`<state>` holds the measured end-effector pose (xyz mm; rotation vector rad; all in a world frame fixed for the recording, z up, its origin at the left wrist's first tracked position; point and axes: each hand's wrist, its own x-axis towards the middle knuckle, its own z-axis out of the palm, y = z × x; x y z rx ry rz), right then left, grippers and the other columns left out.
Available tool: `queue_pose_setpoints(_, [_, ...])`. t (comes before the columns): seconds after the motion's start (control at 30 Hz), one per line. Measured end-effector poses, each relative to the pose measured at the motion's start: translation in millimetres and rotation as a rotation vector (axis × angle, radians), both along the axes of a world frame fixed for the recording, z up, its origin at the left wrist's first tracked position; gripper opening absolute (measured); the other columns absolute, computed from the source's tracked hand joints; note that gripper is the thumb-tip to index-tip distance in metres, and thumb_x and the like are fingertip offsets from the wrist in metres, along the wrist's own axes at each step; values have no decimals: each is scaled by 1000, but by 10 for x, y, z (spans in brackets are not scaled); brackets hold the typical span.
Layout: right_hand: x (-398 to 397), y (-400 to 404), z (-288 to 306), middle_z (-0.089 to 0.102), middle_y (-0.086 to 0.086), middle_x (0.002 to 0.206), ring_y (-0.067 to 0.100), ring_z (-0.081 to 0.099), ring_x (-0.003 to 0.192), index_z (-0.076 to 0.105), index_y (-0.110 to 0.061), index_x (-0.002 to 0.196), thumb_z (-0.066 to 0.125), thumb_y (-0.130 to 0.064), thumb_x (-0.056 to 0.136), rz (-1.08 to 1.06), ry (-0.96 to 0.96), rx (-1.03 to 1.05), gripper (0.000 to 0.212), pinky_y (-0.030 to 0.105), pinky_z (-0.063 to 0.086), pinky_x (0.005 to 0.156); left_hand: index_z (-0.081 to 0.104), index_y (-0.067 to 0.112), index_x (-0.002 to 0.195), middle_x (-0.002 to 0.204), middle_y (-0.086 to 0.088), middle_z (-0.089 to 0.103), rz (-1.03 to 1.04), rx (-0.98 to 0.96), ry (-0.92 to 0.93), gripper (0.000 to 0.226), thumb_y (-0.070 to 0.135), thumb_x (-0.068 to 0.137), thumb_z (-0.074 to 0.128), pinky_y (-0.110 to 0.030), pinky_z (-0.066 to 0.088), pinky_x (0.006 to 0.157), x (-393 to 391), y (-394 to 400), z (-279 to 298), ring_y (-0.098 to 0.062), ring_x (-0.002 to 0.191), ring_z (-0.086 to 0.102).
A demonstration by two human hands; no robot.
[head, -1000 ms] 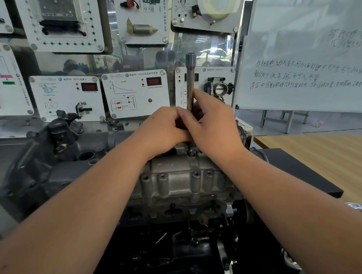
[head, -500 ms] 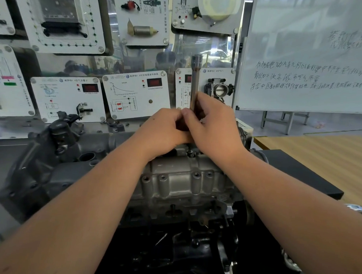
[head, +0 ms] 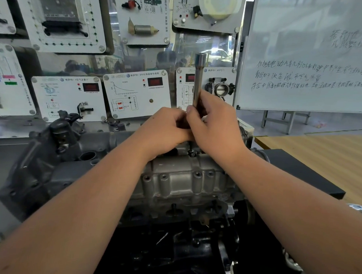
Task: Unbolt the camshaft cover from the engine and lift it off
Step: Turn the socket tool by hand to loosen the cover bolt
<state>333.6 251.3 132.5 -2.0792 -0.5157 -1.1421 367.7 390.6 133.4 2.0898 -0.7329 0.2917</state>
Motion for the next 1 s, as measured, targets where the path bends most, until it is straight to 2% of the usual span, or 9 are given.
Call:
queue_pose_setpoints(0.1, [15,7,-2,63,10,84,21,56,78,60,-1,92,58,-14,97,-11,6,-21,14,33,45,69,73,33,79,77,8,76,4,24,3,28,45,53,72,-47,61,79,2,10,2,-17,80,74])
queue_pose_setpoints(0.3, [-23,21,2,60,-2,84,14,52,76,61,-6,95,64,-16,96,-2,-9,-34,11,11,38,64,70,52,73,75,18,74,7,17,-18,21,39,57,74,-32,55,71,2,3,5,2,70,67])
queue_pose_setpoints(0.43, [1,14,4,57,5,76,19,51,71,55,-3,86,58,-13,97,-11,36,-12,15,20,38,61,73,48,77,75,13,75,-26,6,22,22,40,56,71,-35,58,73,-5,8,-3,-5,74,71])
queue_pose_setpoints(0.57, [15,16,11,63,7,85,19,55,77,56,-7,97,54,-16,99,6,57,-50,10,33,46,70,72,52,76,71,18,73,-46,11,9,24,32,64,69,-24,48,66,-16,17,2,5,65,66])
queue_pose_setpoints(0.63, [2,21,12,66,5,91,17,58,81,59,-6,106,58,-18,99,5,37,-58,14,30,48,73,71,53,76,74,19,74,-25,3,8,24,34,62,71,-27,50,68,-2,13,7,4,68,67])
queue_pose_setpoints(0.7, [-18,20,18,66,-1,93,13,58,82,62,-7,114,62,-19,97,9,7,-36,21,18,46,71,71,53,74,75,17,75,-21,0,4,23,34,59,74,-34,57,72,3,2,8,0,73,70])
queue_pose_setpoints(0.77, [-31,15,18,64,-2,88,13,55,79,64,-6,107,64,-16,96,2,-15,-34,14,13,42,68,70,52,73,76,15,75,-12,9,-7,22,40,55,73,-35,59,75,2,-3,8,-3,74,70])
queue_pose_setpoints(0.9, [-13,2,3,64,11,84,23,57,78,60,0,93,58,-11,96,4,21,-32,12,34,46,71,73,48,77,74,14,75,-20,-18,34,22,34,61,70,-29,54,68,7,10,2,0,68,68])
queue_pose_setpoints(1.0, [6,-1,0,63,12,82,25,58,78,60,0,94,57,-12,96,-7,21,-38,13,34,46,70,72,50,75,70,15,73,-31,-4,41,23,32,61,69,-27,52,65,-9,8,-2,2,64,66])
